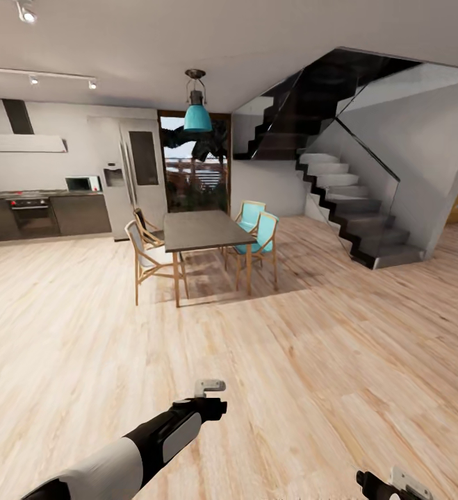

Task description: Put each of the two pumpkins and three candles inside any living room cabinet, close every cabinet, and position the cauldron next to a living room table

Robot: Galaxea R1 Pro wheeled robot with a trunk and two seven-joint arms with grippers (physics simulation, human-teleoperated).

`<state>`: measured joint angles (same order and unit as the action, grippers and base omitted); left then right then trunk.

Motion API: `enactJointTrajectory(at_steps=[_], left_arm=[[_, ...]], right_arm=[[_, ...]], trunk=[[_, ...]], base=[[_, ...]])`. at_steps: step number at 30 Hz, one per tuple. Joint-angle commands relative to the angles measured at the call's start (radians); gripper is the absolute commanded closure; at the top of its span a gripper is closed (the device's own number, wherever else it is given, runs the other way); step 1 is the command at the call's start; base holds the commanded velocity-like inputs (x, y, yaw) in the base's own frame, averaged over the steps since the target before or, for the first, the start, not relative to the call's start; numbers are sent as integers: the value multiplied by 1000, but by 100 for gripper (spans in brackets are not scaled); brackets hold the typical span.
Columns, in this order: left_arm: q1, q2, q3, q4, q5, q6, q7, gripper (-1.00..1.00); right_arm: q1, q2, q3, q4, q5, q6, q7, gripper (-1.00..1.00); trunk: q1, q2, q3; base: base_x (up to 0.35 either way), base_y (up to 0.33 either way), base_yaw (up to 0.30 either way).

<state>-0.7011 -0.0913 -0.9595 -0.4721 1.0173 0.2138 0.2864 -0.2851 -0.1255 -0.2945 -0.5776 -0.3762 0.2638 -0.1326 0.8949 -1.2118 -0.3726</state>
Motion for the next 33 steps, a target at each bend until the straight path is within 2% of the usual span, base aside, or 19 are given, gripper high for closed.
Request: enactJointTrajectory(at_steps=[1,33], left_arm=[[-1,1,-7,-2,8,1,8,-100],[-1,1,-8,-2,8,1,8,-100]], right_arm=[[0,0,0,-2,-10,5,-6,-100],[0,0,0,-1,-10,5,-6,-100]], trunk=[[0,-1,-1],[0,-1,-6]], base=[[1,0,-276],[0,0,-276]])
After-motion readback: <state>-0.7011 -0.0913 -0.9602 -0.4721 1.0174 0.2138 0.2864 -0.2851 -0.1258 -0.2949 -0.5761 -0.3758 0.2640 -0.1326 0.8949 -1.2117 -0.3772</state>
